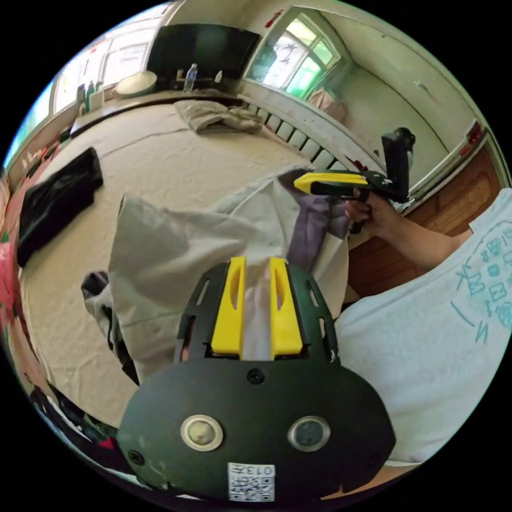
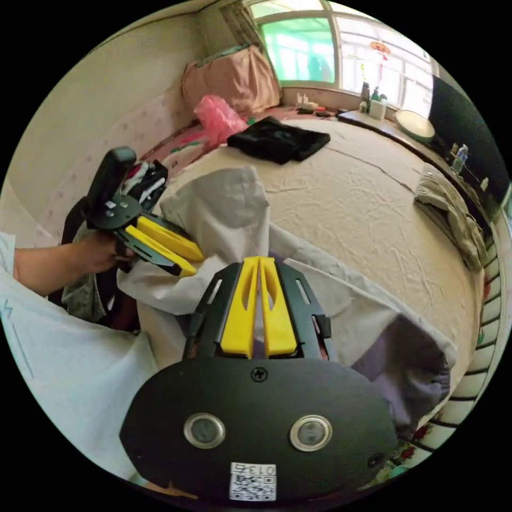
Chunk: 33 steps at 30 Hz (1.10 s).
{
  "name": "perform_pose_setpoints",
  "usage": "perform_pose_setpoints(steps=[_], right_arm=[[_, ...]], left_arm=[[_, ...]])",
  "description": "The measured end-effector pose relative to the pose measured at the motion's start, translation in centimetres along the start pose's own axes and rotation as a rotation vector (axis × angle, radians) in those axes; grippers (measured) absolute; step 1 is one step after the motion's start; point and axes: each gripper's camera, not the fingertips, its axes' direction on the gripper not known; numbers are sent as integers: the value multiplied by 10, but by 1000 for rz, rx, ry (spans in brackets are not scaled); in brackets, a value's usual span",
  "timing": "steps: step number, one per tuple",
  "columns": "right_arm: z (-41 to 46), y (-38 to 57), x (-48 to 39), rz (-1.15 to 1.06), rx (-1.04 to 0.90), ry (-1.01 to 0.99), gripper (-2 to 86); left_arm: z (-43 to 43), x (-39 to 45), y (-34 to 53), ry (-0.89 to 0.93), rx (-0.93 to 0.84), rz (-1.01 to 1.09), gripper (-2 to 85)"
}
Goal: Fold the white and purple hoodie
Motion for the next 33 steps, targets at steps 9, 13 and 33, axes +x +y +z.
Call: perform_pose_setpoints(steps=[9,13,33], right_arm=[[-154,251,188,810,218,153,188],[-151,281,204,820,215,111,220],[-137,290,188,922,90,110,75]], left_arm=[[81,83,-172,141,88,319,186],[165,128,-261,82,-91,518,228],[299,188,-332,64,-464,680,120]])
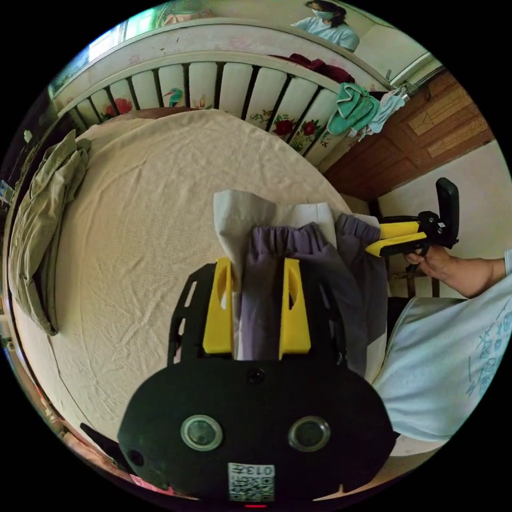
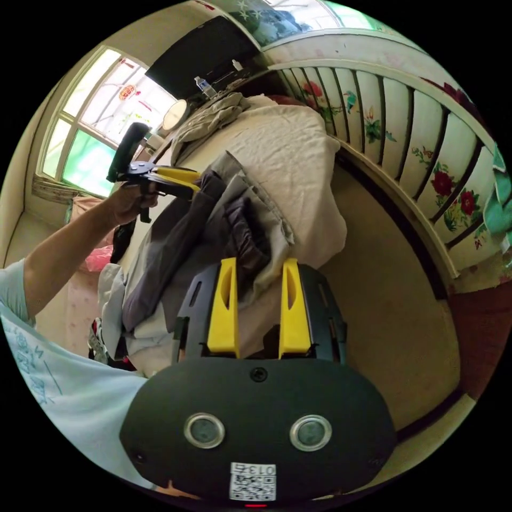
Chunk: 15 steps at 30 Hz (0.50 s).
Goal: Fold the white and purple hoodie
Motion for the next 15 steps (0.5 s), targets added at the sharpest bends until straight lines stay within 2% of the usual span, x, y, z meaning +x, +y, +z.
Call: perform_pose_setpoints(steps=[2,6,10,15], right_arm=[[-5,4,-8,-29,9,10,63],[-30,17,-33,-104,64,-20,54],[-70,30,-68,-223,140,-140,53],[-133,57,-178,-589,205,-266,52]], left_arm=[[-4,7,3,-37,-15,-13,75],[-24,19,19,-53,32,-10,51],[-86,51,69,-115,224,27,38],[-185,87,186,-181,510,7,27]])
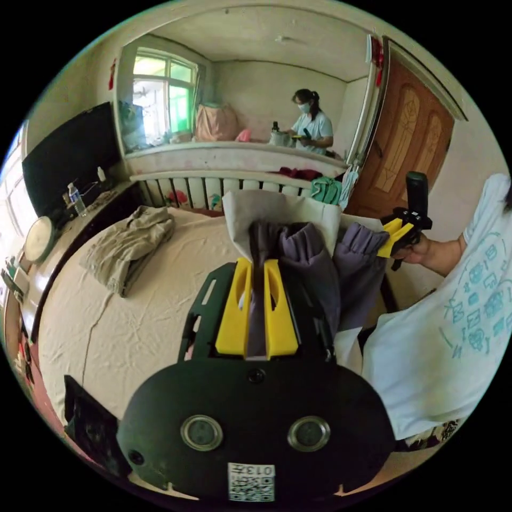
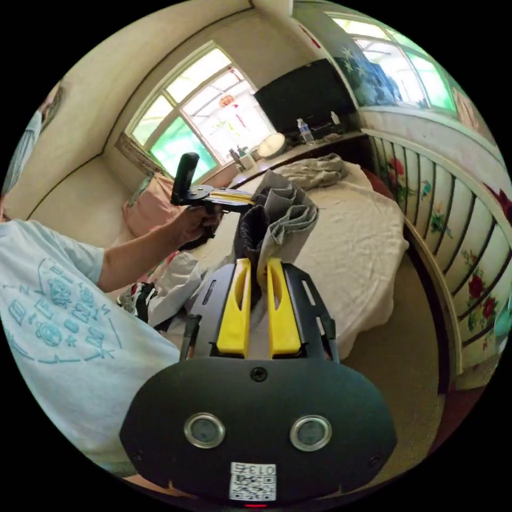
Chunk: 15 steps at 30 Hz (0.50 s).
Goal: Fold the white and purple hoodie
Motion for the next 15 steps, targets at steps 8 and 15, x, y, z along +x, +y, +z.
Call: perform_pose_setpoints(steps=[8,15], right_arm=[[59,-49,-197,-430,-38,-341,53],[230,-6,-366,-698,-356,-545,53]], left_arm=[[-219,37,198,-250,251,-213,17],[-252,41,365,-327,214,-552,6]])
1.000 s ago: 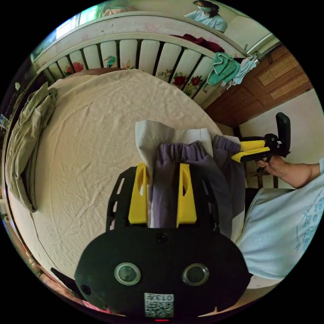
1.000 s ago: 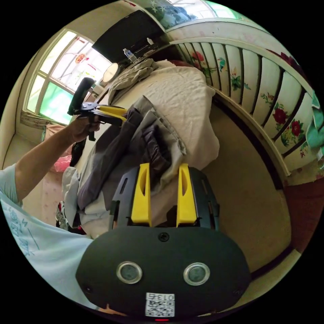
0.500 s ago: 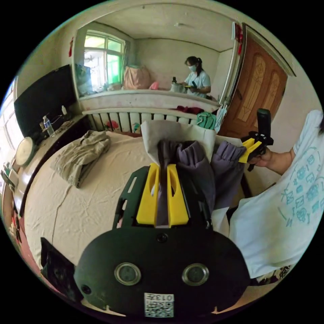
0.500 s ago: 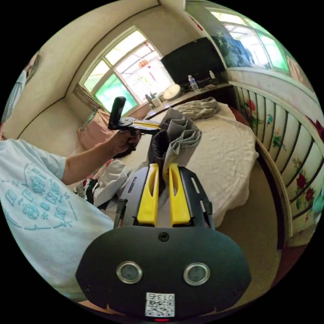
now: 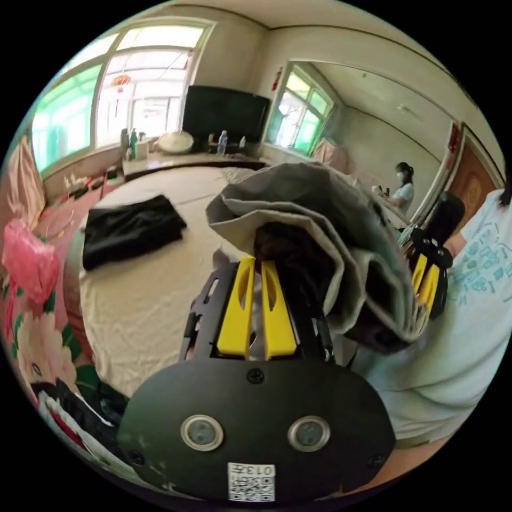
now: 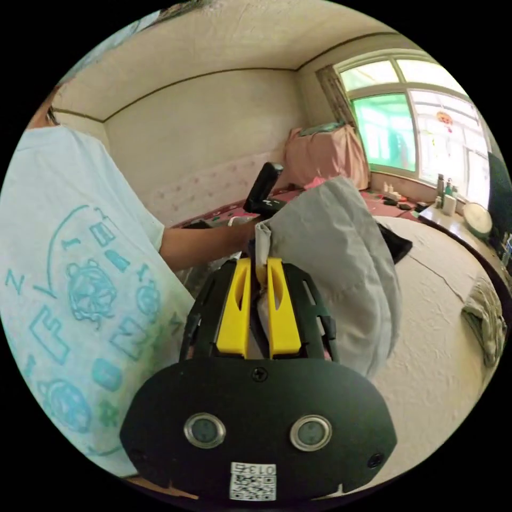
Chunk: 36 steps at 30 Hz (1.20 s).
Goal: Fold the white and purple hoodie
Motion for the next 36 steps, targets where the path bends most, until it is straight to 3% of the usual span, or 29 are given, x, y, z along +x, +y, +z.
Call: perform_pose_setpoints(steps=[6,10,12,14,16,21,23,26,31,35,36], right_arm=[[169,-23,-16,-49,-317,82,60],[208,-31,-25,-28,-390,117,71],[203,-46,-36,-34,-404,27,58],[173,-62,-51,-73,-343,-67,45],[129,-73,-61,-82,-251,20,37],[52,-40,-31,118,-202,700,21],[64,-21,-21,140,-272,773,16],[116,12,-8,110,-450,760,7],[174,54,-1,31,-452,847,1],[150,28,19,33,-546,660,0],[126,15,26,74,-496,595,-1]], left_arm=[[31,-75,78,28,-171,-255,5],[8,-106,112,-3,-177,-427,6],[-15,-107,118,-64,-160,-459,6],[-51,-86,109,-134,-102,-416,4],[-76,-53,92,-171,-33,-311,2],[-74,48,37,-150,76,10,-1],[-23,73,18,-221,-9,88,-2],[44,67,16,-215,-162,90,-2],[89,22,38,-24,-230,-130,-3],[66,43,9,-100,-302,-95,-3],[56,50,5,-130,-286,-72,-3]])
